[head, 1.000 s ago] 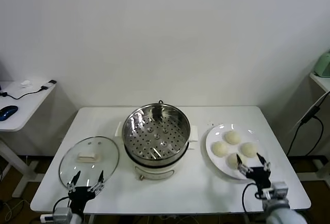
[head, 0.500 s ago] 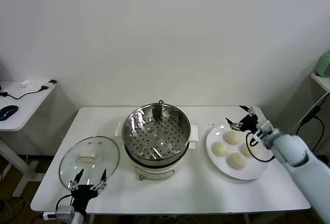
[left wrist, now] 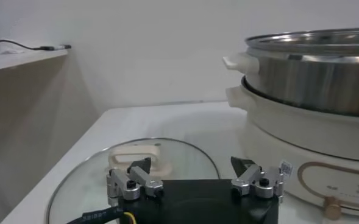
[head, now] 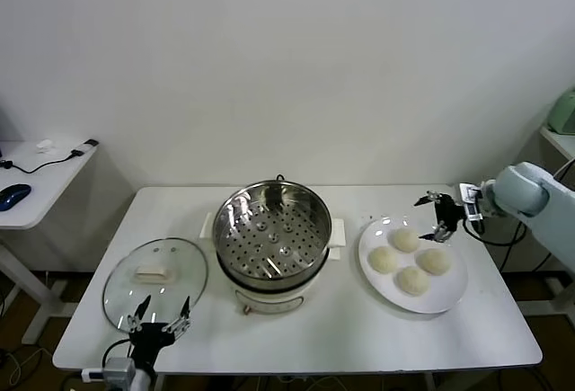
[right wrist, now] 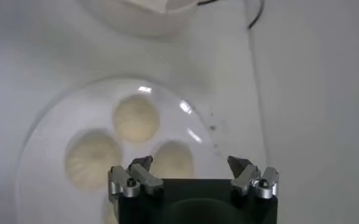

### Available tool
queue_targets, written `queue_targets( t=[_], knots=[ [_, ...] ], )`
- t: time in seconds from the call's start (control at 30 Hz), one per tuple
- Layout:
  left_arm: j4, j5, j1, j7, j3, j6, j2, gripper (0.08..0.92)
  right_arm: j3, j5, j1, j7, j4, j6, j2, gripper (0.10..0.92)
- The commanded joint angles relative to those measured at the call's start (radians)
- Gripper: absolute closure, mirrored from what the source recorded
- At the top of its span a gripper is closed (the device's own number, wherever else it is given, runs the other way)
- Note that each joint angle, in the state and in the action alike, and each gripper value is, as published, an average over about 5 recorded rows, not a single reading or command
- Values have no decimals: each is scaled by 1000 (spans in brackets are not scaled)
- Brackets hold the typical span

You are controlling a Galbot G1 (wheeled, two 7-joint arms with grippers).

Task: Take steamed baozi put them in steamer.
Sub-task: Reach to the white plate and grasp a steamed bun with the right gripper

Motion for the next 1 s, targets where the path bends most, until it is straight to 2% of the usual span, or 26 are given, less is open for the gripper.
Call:
queue_targets(
  t=[0.03,0.37,0.77,1.0],
  knots=[
    [4,2,1,3,-6,-2,-4,177,-321,20,214,-102,-240,10,168,203],
    [10,-1,14,2,-8,-1,-8,177,-127,-4,-4,-27,-396,-16,314,203],
    [7,5,22,2,-3,4,-11,177,46,-168,-113,10,-587,12,418,203],
    [3,5,25,2,-4,4,-12,177,56,-163,-114,-2,-607,15,436,208]
  ],
)
